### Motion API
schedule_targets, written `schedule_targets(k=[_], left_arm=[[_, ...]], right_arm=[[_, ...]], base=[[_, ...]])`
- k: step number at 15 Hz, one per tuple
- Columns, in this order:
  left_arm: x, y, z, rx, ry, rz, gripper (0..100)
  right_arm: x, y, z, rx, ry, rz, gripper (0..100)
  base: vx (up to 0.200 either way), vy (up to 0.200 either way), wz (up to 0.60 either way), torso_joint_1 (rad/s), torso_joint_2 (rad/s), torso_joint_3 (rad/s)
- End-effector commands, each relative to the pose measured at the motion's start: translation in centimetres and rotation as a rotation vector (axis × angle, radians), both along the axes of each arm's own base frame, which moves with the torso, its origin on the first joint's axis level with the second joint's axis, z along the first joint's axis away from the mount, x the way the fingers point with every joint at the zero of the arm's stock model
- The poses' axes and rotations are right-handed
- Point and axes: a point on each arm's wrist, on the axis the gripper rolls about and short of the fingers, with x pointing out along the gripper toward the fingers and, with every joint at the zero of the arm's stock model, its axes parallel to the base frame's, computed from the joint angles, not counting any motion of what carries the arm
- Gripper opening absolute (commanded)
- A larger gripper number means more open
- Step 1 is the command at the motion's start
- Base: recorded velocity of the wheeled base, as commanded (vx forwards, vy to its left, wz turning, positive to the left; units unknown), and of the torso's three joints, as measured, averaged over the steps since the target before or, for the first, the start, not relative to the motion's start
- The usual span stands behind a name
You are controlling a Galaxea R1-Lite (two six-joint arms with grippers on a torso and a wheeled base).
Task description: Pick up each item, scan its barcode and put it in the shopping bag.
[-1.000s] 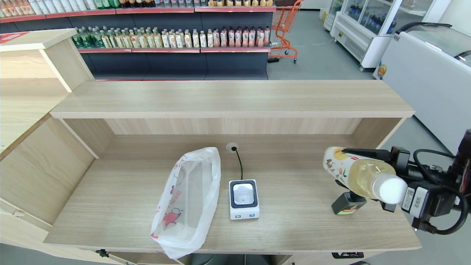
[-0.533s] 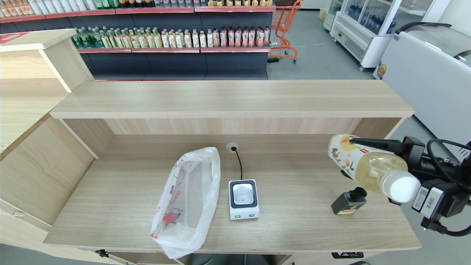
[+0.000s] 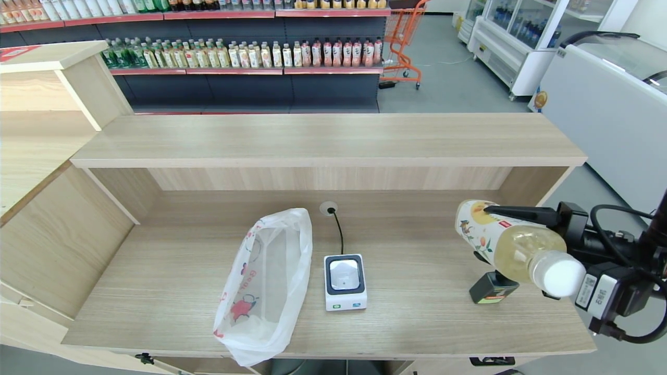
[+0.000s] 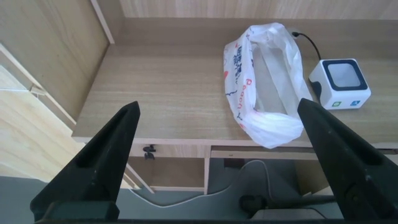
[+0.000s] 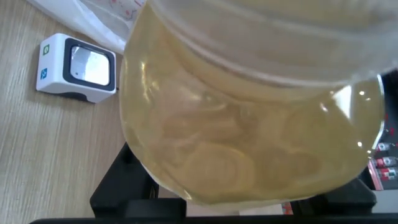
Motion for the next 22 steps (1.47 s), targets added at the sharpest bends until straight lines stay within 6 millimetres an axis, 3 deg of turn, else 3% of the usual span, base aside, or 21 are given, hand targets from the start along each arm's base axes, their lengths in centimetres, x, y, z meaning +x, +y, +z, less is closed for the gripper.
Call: schedule_targets(k=[1, 4, 10, 18, 22], left_arm=[[0.0, 0.0, 0.0, 0.000, -0.001, 0.000, 100], [0.0, 0.0, 0.0, -0.002, -0.001, 0.000, 100], [0.0, 0.0, 0.0, -0.003, -0.001, 0.000, 100], [0.0, 0.0, 0.0, -0.003, -0.001, 0.000, 100], [0.0, 0.0, 0.0, -0.003, -0.001, 0.000, 100]], right_arm=[[0.3, 0.1, -0.4, -0.002, 0.014, 0.004, 0], [0.6, 0.1, -0.6, -0.001, 0.026, 0.004, 0], [1.5, 0.3, -1.8, 0.020, 0.119, 0.038, 0], [3.9, 0.3, -5.6, -0.010, 0.174, 0.067, 0], [4.7, 0.3, -7.5, -0.011, 0.232, 0.065, 0]], base=[[0.000, 0.000, 0.00, 0.000, 0.00, 0.000], [0.000, 0.000, 0.00, 0.000, 0.00, 0.000], [0.000, 0.200, 0.00, 0.005, 0.00, -0.001], [0.000, 0.200, 0.00, -0.002, 0.00, 0.005], [0.000, 0.000, 0.00, 0.000, 0.00, 0.000]])
